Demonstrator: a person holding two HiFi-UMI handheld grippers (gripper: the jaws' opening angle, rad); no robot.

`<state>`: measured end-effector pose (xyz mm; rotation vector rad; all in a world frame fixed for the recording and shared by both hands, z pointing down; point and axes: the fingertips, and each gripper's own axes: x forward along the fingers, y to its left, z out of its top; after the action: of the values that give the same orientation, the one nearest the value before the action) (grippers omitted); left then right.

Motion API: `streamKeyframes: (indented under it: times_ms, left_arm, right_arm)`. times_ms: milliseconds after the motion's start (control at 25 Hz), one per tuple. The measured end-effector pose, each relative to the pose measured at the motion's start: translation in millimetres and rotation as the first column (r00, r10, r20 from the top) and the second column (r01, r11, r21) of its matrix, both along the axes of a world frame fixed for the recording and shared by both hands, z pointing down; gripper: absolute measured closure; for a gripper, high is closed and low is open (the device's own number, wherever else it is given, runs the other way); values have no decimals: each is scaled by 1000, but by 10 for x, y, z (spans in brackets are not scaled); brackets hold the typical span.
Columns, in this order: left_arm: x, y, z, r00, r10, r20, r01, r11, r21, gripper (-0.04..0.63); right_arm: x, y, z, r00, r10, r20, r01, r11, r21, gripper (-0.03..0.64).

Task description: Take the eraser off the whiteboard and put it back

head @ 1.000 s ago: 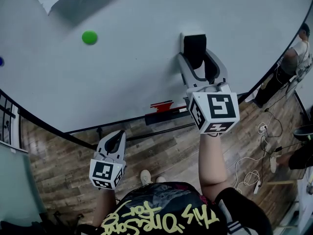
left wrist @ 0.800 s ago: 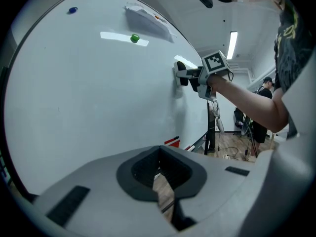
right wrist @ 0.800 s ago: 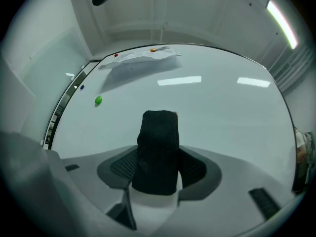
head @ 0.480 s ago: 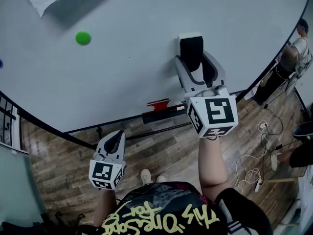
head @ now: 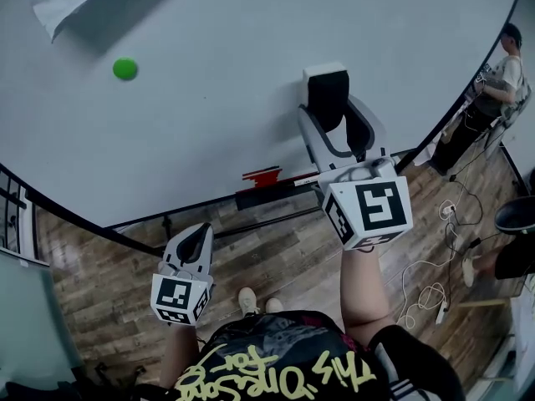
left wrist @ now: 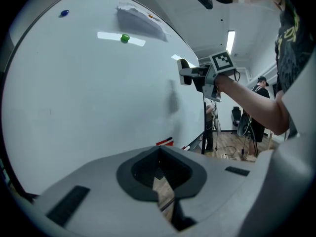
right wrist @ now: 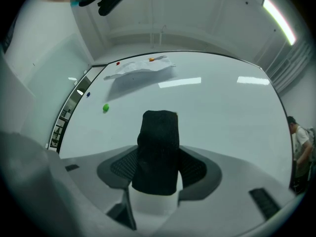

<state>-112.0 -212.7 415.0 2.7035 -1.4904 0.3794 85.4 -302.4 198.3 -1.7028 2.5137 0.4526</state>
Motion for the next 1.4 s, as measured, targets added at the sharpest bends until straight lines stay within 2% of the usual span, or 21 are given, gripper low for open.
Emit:
streamKeyframes:
  times_ms: [760, 1400]
  left_arm:
    - [258, 113, 37, 1000, 12, 18, -12, 1000, 4, 588]
    - [358, 187, 46, 1000, -12, 8, 12, 1000, 19, 588]
  right_arm:
    - [97, 637, 54, 991, -122, 50, 121, 992, 22, 377]
    - [130, 1040, 190, 979, -200, 46, 200, 980, 7, 377]
